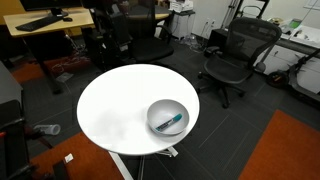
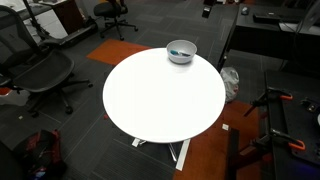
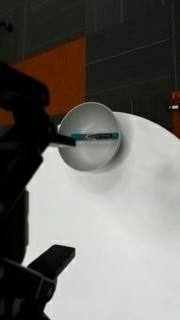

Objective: Remove the marker from the bowl

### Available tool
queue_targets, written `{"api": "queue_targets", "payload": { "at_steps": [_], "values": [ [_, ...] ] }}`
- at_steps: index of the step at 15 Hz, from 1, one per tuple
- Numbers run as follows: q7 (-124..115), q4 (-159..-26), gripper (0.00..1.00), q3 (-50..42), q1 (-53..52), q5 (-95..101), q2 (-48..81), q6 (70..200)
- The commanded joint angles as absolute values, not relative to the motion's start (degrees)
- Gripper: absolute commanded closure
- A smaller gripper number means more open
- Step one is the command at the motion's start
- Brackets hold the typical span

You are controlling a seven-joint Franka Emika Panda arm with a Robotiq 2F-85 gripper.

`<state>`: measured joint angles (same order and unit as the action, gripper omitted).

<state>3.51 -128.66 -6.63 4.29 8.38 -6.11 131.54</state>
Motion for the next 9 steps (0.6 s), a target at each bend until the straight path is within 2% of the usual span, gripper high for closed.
{"api": "queue_targets", "payload": {
  "at_steps": [1,9],
  "values": [
    [10.07,-123.24,0.00,-8.21,5.70,3.64,1.86,134.40],
    [15.82,-115.45,0.00,-8.29,10.24,-0.76,15.64,141.69]
  ]
}}
